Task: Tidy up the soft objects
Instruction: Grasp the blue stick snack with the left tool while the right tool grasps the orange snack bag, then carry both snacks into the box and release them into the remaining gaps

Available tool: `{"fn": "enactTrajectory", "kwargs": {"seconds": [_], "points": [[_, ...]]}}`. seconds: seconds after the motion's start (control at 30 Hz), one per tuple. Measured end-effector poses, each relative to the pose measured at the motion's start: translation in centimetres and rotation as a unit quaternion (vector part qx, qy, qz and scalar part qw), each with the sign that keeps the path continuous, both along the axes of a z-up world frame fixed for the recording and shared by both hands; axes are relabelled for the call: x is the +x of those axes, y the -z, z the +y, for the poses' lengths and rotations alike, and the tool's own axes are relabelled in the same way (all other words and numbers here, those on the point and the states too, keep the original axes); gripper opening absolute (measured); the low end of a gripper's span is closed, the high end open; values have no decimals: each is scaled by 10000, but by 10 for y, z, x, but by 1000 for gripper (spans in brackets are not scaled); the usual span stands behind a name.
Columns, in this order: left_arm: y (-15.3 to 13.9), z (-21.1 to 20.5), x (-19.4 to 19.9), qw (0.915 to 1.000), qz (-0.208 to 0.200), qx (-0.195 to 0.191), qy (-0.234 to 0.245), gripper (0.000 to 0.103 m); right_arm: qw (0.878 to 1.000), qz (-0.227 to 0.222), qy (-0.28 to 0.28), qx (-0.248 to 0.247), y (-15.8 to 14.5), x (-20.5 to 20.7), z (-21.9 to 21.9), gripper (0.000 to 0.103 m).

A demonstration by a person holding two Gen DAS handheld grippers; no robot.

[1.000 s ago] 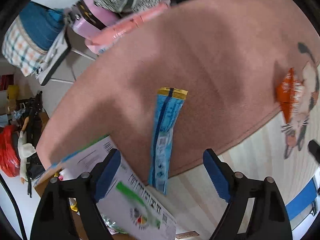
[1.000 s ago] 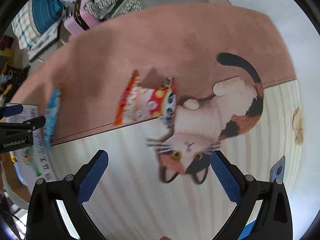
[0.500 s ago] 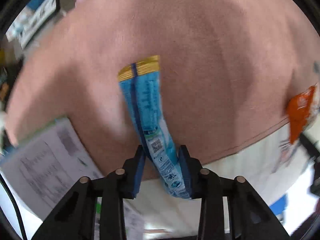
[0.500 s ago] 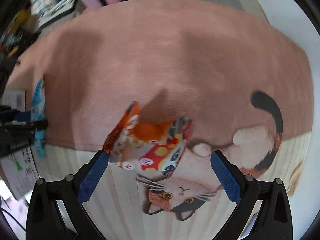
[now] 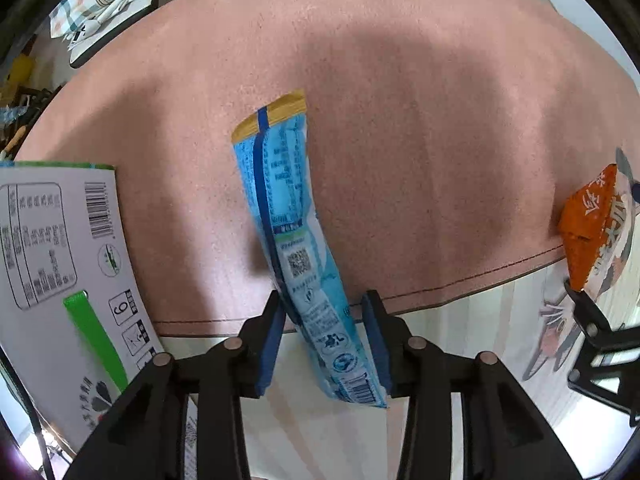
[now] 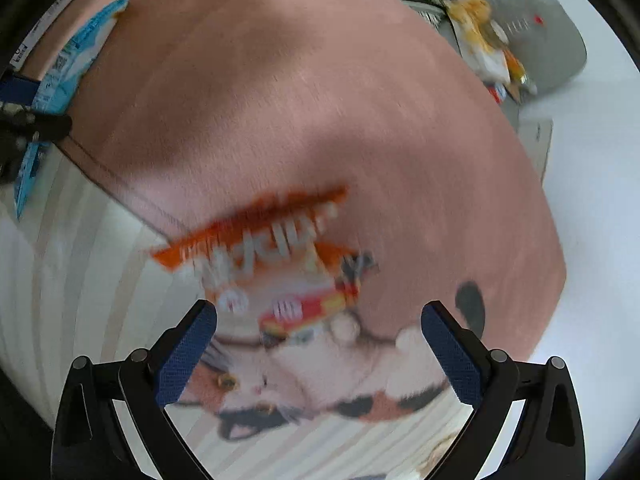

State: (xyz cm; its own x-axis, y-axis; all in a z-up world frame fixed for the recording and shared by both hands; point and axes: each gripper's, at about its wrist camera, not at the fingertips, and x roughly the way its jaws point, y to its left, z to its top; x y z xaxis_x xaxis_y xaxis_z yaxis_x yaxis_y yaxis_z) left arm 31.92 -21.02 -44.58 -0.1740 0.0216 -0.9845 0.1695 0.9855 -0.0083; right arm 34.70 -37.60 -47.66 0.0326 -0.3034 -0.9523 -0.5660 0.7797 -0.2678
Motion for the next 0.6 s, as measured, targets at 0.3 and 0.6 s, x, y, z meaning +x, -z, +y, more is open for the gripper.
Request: {"fn": "enactTrajectory", "kwargs": {"seconds": [0.3,0.6], "points": [[-3,14,-23,9997,72,-189,-141,39,9762,557,1809,1059,5,28,-8,61],[-5,40,-15,9986,188,-403,-290,41,9274,1166,3286,1355,11,6,-35,59]]}}
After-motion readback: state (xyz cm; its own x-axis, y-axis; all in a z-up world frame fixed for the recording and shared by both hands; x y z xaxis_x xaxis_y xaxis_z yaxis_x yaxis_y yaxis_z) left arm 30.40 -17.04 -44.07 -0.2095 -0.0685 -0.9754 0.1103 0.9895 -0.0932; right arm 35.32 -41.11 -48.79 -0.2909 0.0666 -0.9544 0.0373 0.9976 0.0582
